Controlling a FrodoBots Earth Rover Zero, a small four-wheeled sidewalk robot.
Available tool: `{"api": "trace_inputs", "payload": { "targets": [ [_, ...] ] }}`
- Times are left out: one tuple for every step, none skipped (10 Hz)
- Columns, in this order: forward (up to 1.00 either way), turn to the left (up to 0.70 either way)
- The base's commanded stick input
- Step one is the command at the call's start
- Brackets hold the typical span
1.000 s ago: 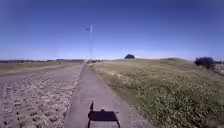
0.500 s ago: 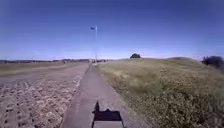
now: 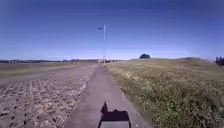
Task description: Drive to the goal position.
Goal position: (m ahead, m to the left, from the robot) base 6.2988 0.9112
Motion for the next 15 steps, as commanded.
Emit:
{"api": "trace_inputs", "payload": {
  "targets": [
    [0.7,0.19],
    [0.7,0.03],
    [0.7,0.0],
    [0.7,0.0],
    [0.7,0.0],
    [0.7,0.0],
    [0.7,0.0],
    [0.7,0.0],
    [0.7,0.0],
    [0.7,0.0],
    [0.7,0.0],
    [0.7,0.0],
    [0.7,0.0],
    [0.7,0.0],
    [0.7,0.0]
  ]
}}
